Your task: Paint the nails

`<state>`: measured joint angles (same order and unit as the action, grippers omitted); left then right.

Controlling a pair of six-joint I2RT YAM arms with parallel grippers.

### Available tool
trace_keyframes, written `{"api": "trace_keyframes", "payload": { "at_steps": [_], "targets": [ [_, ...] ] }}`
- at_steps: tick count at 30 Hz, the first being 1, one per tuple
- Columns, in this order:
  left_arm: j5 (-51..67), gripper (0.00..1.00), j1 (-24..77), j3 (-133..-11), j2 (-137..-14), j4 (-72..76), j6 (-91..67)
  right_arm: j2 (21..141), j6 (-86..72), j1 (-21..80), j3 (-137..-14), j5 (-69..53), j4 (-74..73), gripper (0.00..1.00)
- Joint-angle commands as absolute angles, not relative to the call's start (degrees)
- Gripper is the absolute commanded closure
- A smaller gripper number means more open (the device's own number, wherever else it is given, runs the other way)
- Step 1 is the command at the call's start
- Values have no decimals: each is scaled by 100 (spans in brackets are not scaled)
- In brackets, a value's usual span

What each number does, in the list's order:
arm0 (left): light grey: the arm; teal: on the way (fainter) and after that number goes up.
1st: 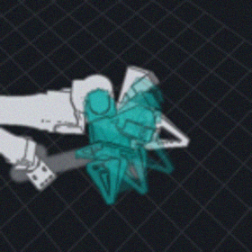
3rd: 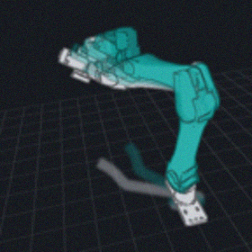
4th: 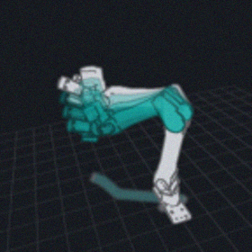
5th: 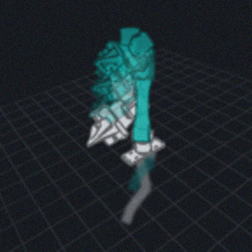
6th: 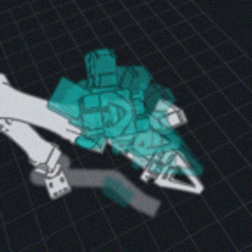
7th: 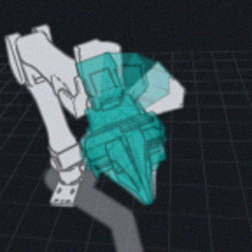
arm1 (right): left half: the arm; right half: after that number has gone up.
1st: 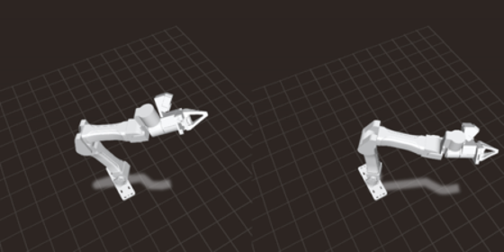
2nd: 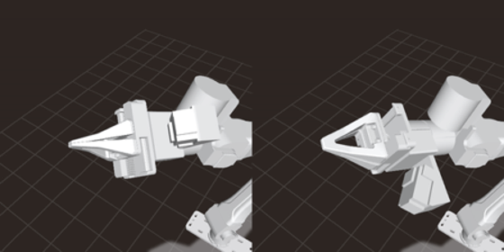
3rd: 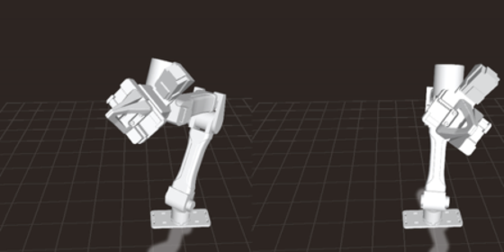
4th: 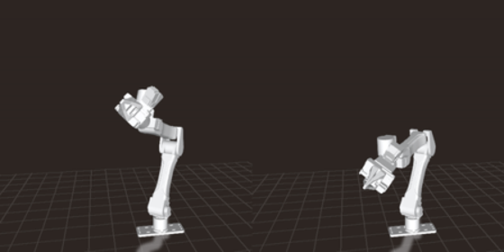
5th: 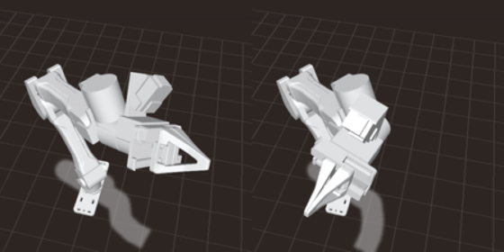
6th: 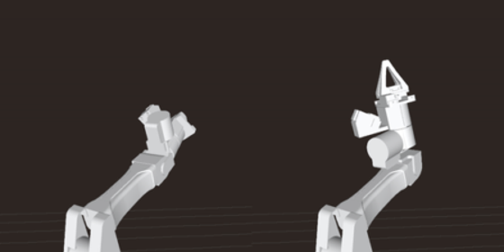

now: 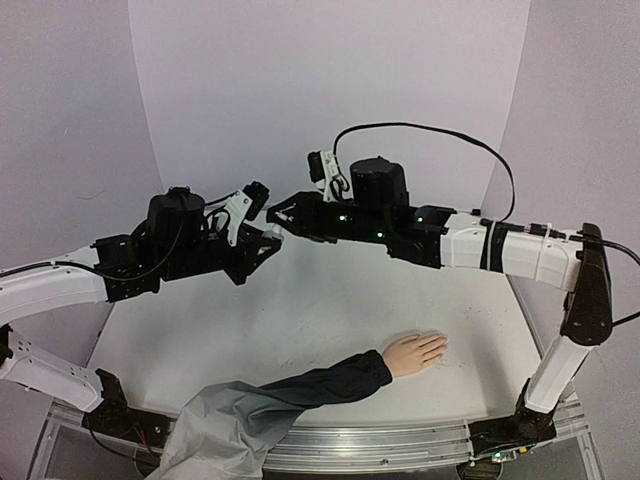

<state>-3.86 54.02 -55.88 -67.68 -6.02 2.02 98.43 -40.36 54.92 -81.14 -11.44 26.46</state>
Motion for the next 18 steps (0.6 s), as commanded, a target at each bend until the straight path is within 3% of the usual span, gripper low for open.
{"api": "trace_keyframes", "payload": {
  "at_steps": [1,6,10,14,18],
  "targets": [
    [-549,100,5423,-5594,-6720,-426,344,10121,-4365,5548,-8712,-1047,2796,67],
    [-686,100,5423,-5648,-6699,-481,293,10283,-4419,5590,-8796,-1125,2804,82],
    [-756,100,5423,-5772,-6787,-658,156,10201,-4337,5597,-8606,-1202,2938,86],
    [-499,100,5423,-6080,-6996,-1069,-108,9930,-4177,5577,-8071,-1196,3209,100],
    [441,100,5415,-6340,-7125,-1289,-331,9607,-3836,5423,-7658,-1485,3336,100]
  ]
}}
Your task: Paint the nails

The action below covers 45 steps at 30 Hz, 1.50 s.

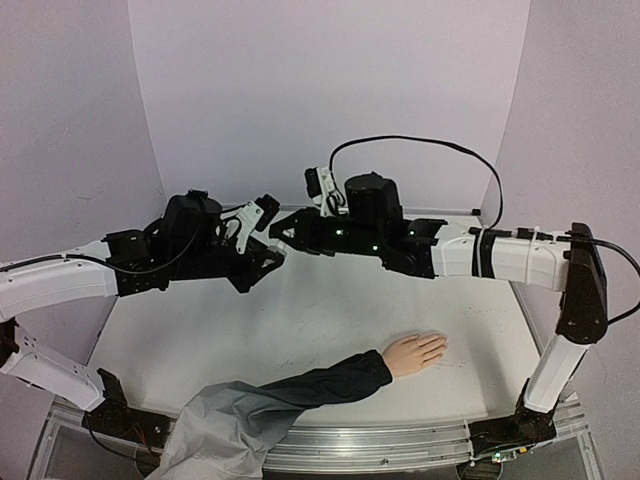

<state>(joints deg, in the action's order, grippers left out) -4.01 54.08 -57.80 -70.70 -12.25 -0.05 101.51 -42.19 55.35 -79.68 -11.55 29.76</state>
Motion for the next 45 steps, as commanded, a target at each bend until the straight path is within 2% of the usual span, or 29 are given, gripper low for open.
{"api": "trace_keyframes", "payload": {
  "at_steps": [1,4,6,7,8,11,18,20,22,24,26,32,40,45],
  "targets": [
    [815,100,5408,-6365,-7128,-1287,-387,9505,-3718,5353,-7544,-1654,3400,100],
    [2397,100,5367,-6373,-7114,-1019,-397,9145,-3134,5148,-7017,-2799,4088,100],
    [3588,100,5360,-6253,-7032,-536,-471,8932,-2795,5133,-6512,-4808,5312,100],
    [4170,100,5359,-6201,-7019,-259,-571,8869,-3031,5154,-6245,-6251,6583,100],
    [4465,100,5354,-6180,-7030,-68,-642,8820,-3444,5158,-5946,-6632,7395,100],
    [4562,100,5353,-6288,-7160,-26,-766,8642,-3258,5142,-5709,-6187,6946,100],
    [3015,100,5351,-6064,-7122,-24,-731,8260,-2954,5133,-5752,-4260,5787,100],
    [2331,100,5346,-5942,-7002,-21,-690,8190,-2977,5133,-5891,-3435,5146,64],
    [1694,100,5352,-5834,-6902,-26,-600,8168,-3086,5133,-6018,-2873,4671,35],
    [915,100,5353,-5811,-6841,-145,-578,8129,-3275,5133,-6112,-2340,4151,19],
    [438,100,5353,-5821,-6799,-293,-502,8080,-3473,5132,-6097,-1927,3936,13],
    [-297,100,5361,-5878,-6906,-407,-298,8437,-3893,5315,-6560,-1382,3655,16],
    [-480,100,5366,-6092,-7113,-527,-99,9400,-4399,5620,-7778,-552,3225,48],
    [-470,100,5361,-6096,-7082,-536,-9,9918,-4497,5713,-8418,-150,2912,57]
  ]
}}
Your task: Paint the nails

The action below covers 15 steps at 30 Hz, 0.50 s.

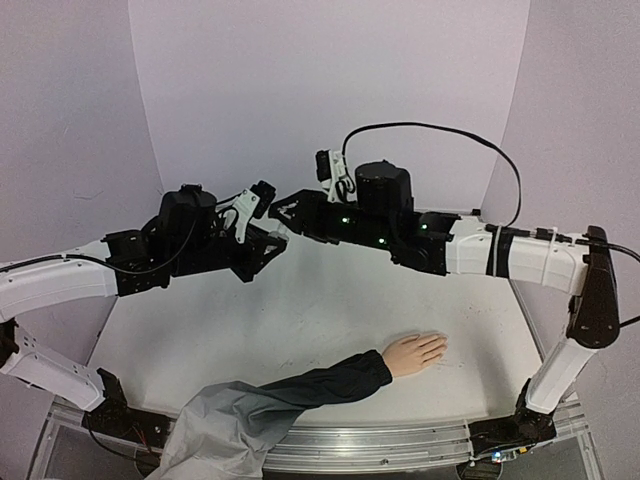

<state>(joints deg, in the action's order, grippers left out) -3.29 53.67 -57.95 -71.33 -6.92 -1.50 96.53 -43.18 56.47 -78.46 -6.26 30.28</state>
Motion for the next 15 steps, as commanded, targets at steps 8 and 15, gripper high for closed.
{"api": "trace_keyframes", "payload": {
  "at_steps": [8,15],
  "targets": [
    [-554,100,5361,-6058,-7020,-536,-9,10262,-4509,5782,-8850,0,2593,79],
    [177,100,5288,-6132,-6810,-571,-411,10019,-4119,5709,-8424,-233,2843,100]
  ]
}}
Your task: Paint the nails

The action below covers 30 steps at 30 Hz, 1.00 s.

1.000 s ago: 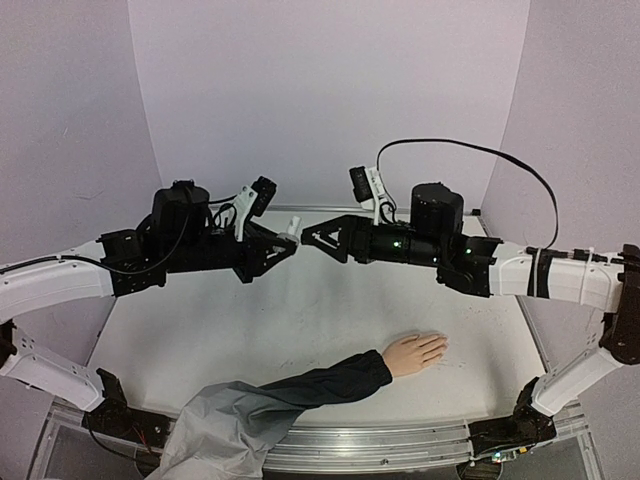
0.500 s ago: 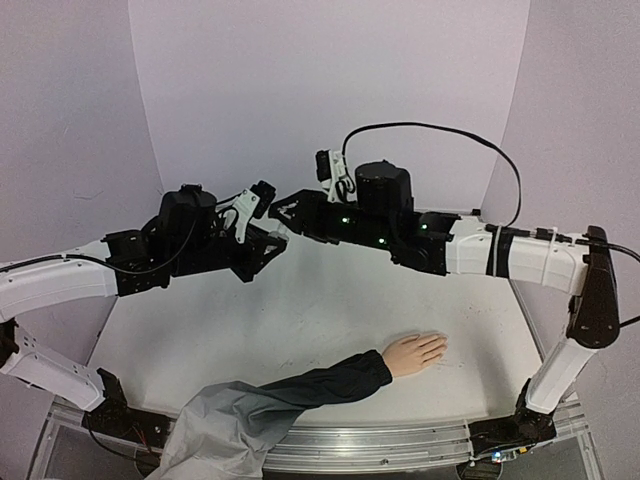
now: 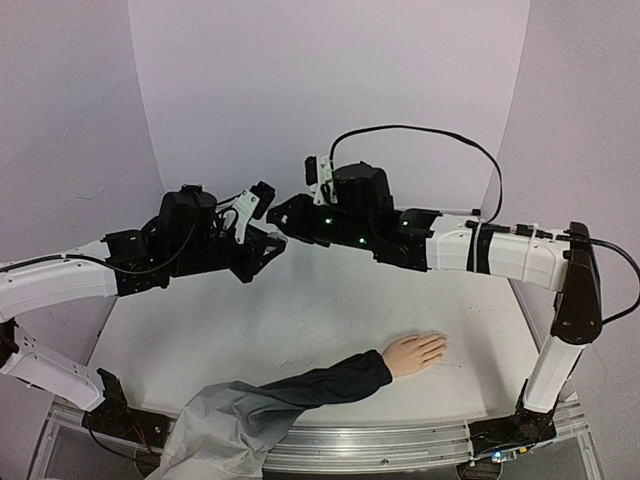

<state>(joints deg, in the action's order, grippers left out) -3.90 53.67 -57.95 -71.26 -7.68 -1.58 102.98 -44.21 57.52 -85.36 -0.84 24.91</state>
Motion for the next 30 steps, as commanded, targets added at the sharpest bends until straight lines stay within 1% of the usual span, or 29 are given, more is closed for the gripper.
{"api": "trace_keyframes", "payload": {
  "at_steps": [1,4,7,8,10,11,13,17,21,23,27,30],
  "targets": [
    [736,100,5221,-6122,-6753,-571,-567,9919,-4010,5633,-8251,-494,3062,100],
    [2139,100,4987,-6132,-6673,-554,-767,9569,-3505,5309,-7522,-1971,4217,100],
    [3706,100,4863,-6145,-6577,-519,-701,9346,-3022,5066,-6869,-5376,5917,100],
    [4205,100,4845,-6148,-6553,-490,-689,9329,-3038,5077,-6808,-6134,6301,100],
    [4941,100,4843,-6182,-6544,-430,-723,9300,-3166,5089,-6803,-6693,6422,100],
    [5130,100,4843,-6199,-6562,-411,-756,9219,-3168,5097,-6732,-6807,6431,100],
    [5286,100,4843,-6203,-6571,-373,-765,9058,-3111,5098,-6540,-6724,6425,100],
    [4719,100,4843,-6118,-6483,-319,-722,8892,-3102,5098,-6311,-6414,6379,100],
    [4011,100,4843,-6067,-6411,-304,-724,8654,-2903,5105,-6271,-5454,5761,100],
    [3847,100,4843,-6042,-6433,-307,-727,8603,-2890,5102,-6421,-4582,5224,100],
    [3624,100,4843,-6031,-6609,-314,-732,8631,-3137,5150,-6636,-4044,5031,100],
    [2893,100,4843,-5849,-6533,-314,-627,8415,-3226,5150,-6659,-3177,4632,100]
  ]
}}
